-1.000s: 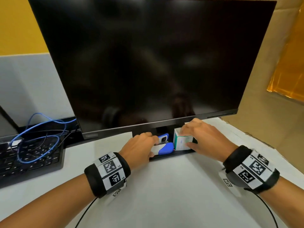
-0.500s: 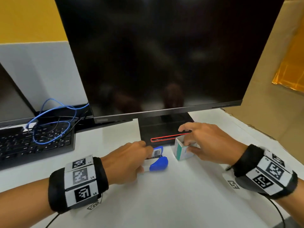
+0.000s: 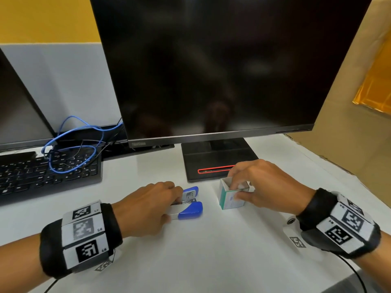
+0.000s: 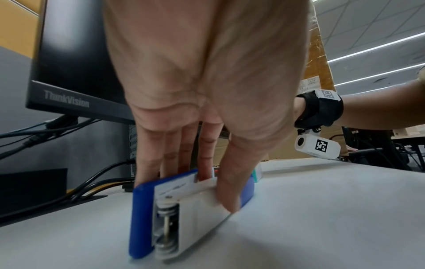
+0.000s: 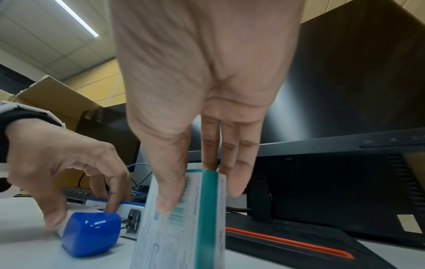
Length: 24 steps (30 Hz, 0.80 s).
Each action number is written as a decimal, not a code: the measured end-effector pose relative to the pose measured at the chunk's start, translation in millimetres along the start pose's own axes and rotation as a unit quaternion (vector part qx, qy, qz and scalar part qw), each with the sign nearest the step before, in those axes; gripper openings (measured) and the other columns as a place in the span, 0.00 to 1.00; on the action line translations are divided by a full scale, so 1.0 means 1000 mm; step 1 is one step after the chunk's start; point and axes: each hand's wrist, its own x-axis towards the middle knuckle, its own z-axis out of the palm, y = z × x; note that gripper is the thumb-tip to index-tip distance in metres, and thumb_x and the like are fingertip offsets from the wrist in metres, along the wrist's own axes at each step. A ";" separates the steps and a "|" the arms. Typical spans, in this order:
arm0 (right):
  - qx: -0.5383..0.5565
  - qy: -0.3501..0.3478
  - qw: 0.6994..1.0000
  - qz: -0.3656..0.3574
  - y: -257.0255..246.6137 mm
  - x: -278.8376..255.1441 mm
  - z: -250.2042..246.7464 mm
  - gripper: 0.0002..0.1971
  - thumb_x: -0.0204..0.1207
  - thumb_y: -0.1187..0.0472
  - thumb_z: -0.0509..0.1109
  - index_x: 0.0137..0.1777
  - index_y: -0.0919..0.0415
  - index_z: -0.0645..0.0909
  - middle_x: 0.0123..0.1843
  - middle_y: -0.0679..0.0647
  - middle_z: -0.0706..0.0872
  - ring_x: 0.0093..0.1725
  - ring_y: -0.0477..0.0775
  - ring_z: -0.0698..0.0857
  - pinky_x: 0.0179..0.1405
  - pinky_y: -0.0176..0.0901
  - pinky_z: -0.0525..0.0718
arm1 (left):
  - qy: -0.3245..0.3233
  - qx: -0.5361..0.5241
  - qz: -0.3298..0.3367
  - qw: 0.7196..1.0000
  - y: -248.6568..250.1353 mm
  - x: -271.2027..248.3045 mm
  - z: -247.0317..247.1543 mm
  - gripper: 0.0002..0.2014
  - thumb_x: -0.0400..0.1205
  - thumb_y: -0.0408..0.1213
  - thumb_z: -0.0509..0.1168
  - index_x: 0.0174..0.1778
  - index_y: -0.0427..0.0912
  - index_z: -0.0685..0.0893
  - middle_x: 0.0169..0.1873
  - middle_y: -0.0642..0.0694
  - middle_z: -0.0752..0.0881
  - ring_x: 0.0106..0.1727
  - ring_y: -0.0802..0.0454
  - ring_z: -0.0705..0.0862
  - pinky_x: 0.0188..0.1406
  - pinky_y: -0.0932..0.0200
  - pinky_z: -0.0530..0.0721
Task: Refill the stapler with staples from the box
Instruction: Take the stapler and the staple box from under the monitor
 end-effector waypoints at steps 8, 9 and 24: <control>0.020 0.004 1.000 0.003 -0.005 -0.004 -0.007 0.10 0.70 0.46 0.77 0.48 0.47 0.88 0.59 0.43 0.87 0.54 0.48 0.85 0.48 0.34 0.87 | -0.029 0.042 -0.024 0.998 0.010 0.014 -0.010 0.36 0.75 0.54 0.75 0.75 0.54 0.66 0.68 0.48 0.79 0.61 0.47 0.81 0.60 0.52 0.83; 0.020 0.004 1.000 0.005 -0.006 -0.005 -0.008 0.10 0.69 0.46 0.78 0.48 0.47 0.87 0.59 0.43 0.87 0.54 0.49 0.85 0.48 0.34 0.87 | -0.034 0.042 -0.029 0.998 0.011 0.016 -0.010 0.36 0.75 0.52 0.75 0.76 0.54 0.65 0.68 0.46 0.79 0.60 0.46 0.81 0.60 0.51 0.84; -0.011 -0.009 0.999 -0.043 -0.062 -0.021 0.000 0.29 0.79 0.46 0.68 0.79 0.46 0.66 0.78 0.44 0.73 0.75 0.47 0.72 0.74 0.38 0.70 | -0.138 -0.007 0.107 0.985 -0.007 0.012 -0.012 0.19 0.85 0.47 0.62 0.70 0.45 0.78 0.56 0.45 0.80 0.58 0.47 0.79 0.64 0.46 0.79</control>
